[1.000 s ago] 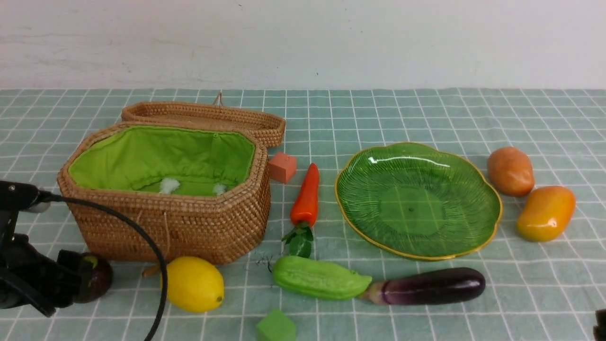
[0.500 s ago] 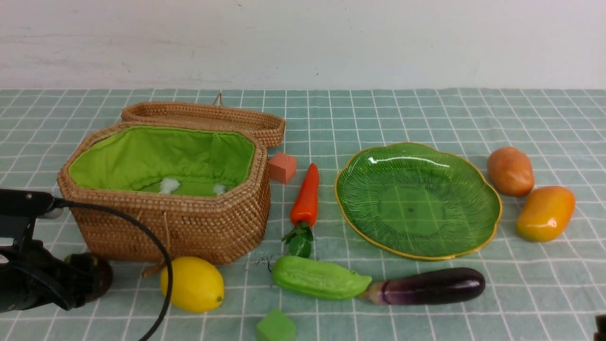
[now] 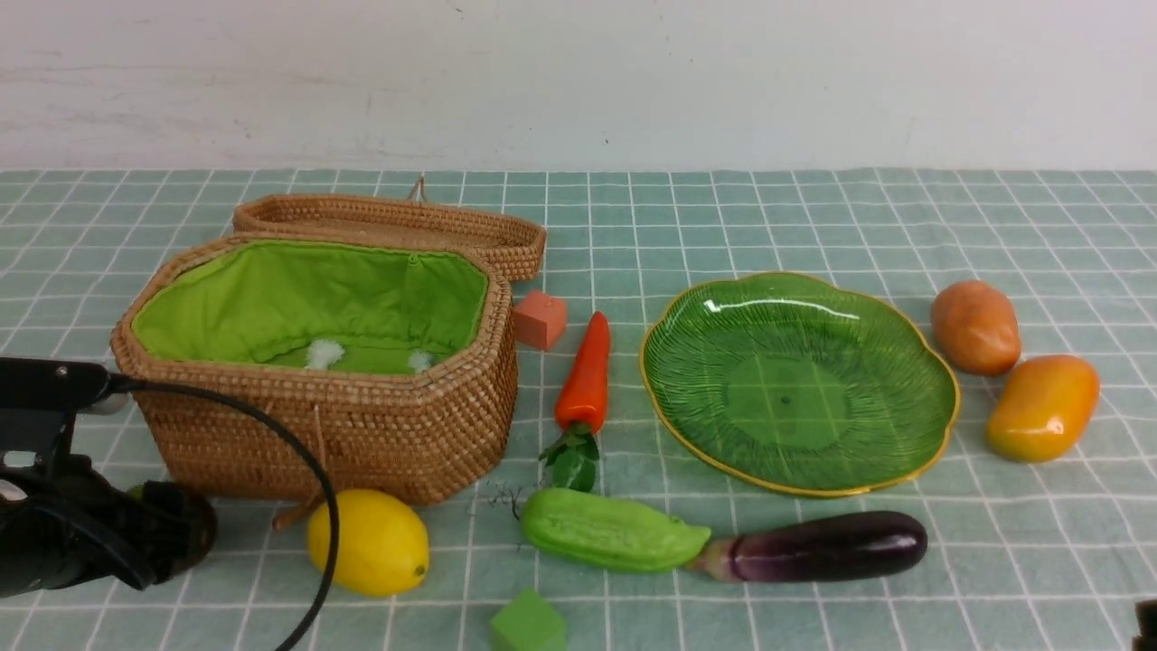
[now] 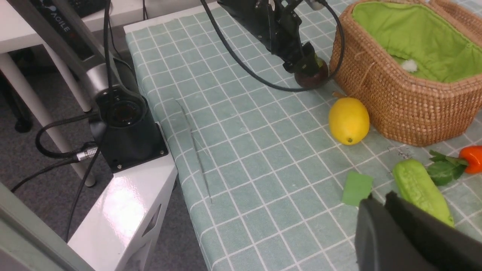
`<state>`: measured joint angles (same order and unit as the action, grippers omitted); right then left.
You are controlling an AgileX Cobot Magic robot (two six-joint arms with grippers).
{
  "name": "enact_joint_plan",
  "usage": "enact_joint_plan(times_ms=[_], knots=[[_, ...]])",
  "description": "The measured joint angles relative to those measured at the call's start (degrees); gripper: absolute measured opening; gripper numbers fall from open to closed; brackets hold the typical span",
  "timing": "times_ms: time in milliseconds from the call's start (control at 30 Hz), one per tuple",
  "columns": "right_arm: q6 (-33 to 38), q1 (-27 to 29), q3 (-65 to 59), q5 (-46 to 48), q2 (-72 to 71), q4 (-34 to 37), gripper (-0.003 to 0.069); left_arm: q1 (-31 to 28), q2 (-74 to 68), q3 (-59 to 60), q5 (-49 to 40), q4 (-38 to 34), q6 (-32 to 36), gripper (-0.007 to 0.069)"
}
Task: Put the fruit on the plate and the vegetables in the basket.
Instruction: Grab a mangosteen with your left arm and put it on the plate on the right
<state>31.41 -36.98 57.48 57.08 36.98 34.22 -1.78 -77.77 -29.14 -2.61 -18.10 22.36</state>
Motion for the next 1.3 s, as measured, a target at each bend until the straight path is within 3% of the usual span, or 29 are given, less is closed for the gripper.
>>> enact_joint_plan(times_ms=[933,1133,1300], knots=[[0.00,0.00,0.00,0.00,0.00,0.83,0.0044,1.57,-7.80,-0.06,6.50,0.00,0.21,0.0559],[0.00,0.00,0.00,0.00,0.00,0.90,0.0048,1.57,-7.87,-0.06,6.80,0.00,0.21,0.0498],[0.00,0.00,0.00,0.00,0.00,1.17,0.0050,1.57,-7.87,-0.06,6.71,0.00,0.21,0.0498]])
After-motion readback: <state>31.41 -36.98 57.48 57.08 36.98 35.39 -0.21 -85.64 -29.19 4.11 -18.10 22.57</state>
